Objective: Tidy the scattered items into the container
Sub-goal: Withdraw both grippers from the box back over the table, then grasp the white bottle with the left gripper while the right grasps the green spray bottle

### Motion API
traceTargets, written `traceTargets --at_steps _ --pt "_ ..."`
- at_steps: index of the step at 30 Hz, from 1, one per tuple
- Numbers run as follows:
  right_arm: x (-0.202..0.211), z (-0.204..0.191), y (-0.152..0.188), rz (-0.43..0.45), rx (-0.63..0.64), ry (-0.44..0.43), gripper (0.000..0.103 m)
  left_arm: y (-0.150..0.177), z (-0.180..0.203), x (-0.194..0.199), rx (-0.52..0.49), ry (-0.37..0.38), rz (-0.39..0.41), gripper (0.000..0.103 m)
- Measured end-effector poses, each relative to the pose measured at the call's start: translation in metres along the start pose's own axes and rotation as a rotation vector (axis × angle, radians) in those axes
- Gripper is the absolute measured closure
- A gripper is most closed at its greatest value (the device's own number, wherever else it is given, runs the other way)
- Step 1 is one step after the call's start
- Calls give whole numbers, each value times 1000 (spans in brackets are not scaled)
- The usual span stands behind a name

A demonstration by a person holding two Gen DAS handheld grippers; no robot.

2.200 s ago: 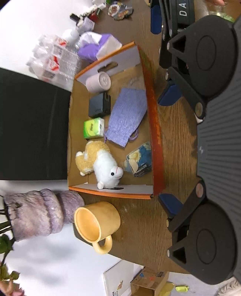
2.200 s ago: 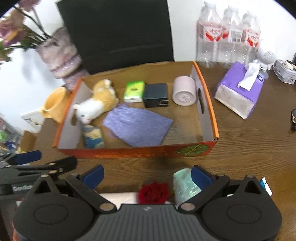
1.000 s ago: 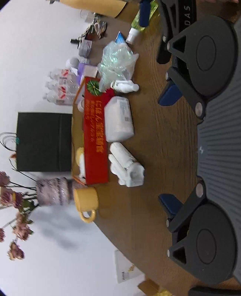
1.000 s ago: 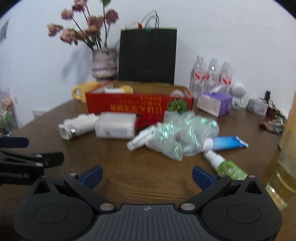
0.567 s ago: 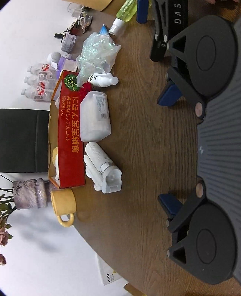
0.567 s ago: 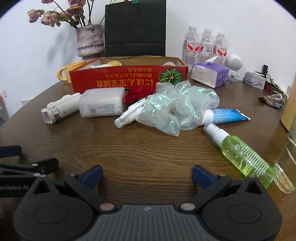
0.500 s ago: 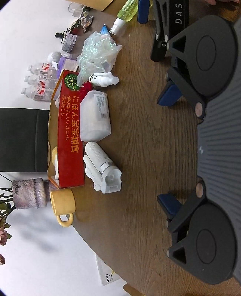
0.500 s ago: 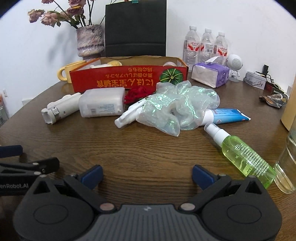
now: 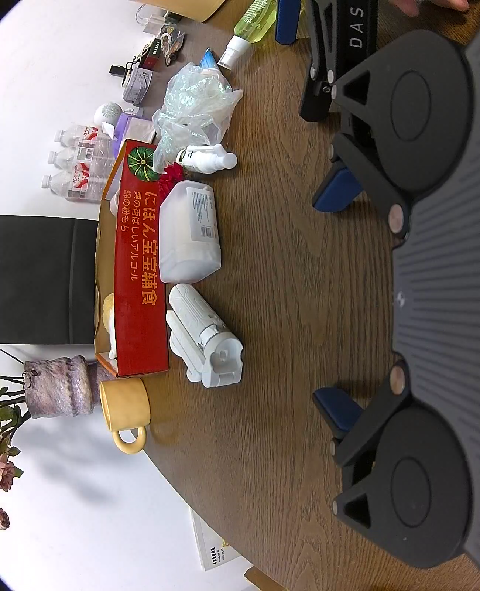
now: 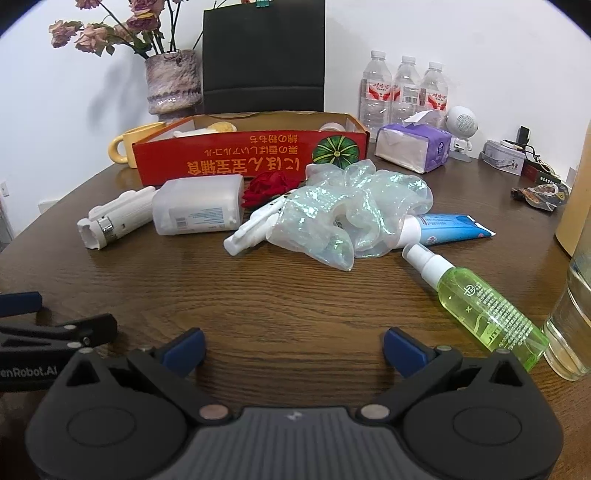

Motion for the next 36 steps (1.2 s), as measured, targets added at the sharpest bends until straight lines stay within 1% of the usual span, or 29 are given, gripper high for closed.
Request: traceTargets --at_steps 13,14,16,17,18,19,20,21,22,23,25,26,27,29,31,32,33,34,35,36 --pt "-3 1 -2 1 10 -8 0 0 0 0 -2 4 0 0" --pt "-3 1 -2 0 11 -9 0 0 0 0 -6 9 0 0" --pt "-2 2 -2 2 23 -8 0 -1 6 0 -31 43 1 0" --pt "1 8 -5 13 44 14 7 -4 13 0 -47 76 4 1" --pt "4 14 -7 24 65 36 32 -6 20 0 -63 109 6 2" --pt "6 20 -10 35 86 58 43 -10 29 0 -84 142 11 2" --pt "9 26 -13 47 107 80 48 -16 40 0 -118 173 23 4" --pt "13 32 -15 58 128 103 47 -22 52 -1 -150 205 34 6" --pt "16 38 -18 69 149 125 47 -29 66 -6 -178 238 39 14" --pt "19 44 -21 80 170 147 47 -35 78 -11 -203 265 39 27" --pt "23 56 -26 93 214 191 47 -41 99 -27 -239 296 5 40" --pt "19 63 -25 68 236 205 48 -44 110 -35 -257 311 -11 44" --pt "15 67 -23 47 239 207 48 -46 119 -42 -275 320 -26 45" --pt "7 75 -19 3 246 210 49 -47 132 -55 -311 307 -38 48" --pt "0 82 -14 -40 253 213 50 -49 136 -64 -328 265 -20 50" --pt "-3 86 -13 -56 253 214 50 -50 137 -68 -332 253 -12 56" --pt "-3 88 -12 -55 244 212 50 -52 137 -69 -324 255 -15 64" --pt "-2 88 -11 -56 241 209 51 -52 136 -70 -318 256 -18 82" --pt "-2 89 -11 -57 239 206 55 -51 134 -69 -312 255 -23 83" --pt "-1 88 -10 -56 235 197 64 -51 132 -68 -307 254 -28 83"
Point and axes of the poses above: each gripper's, at about its wrist camera, not at the fingertips, and x roughly against the way its jaws point, z to its right, y to its underside, the point moved 10 cm from there along -x, roughly the way its jaws point, and after that the axes turned 8 degrees about x, right-handed, at the moved point
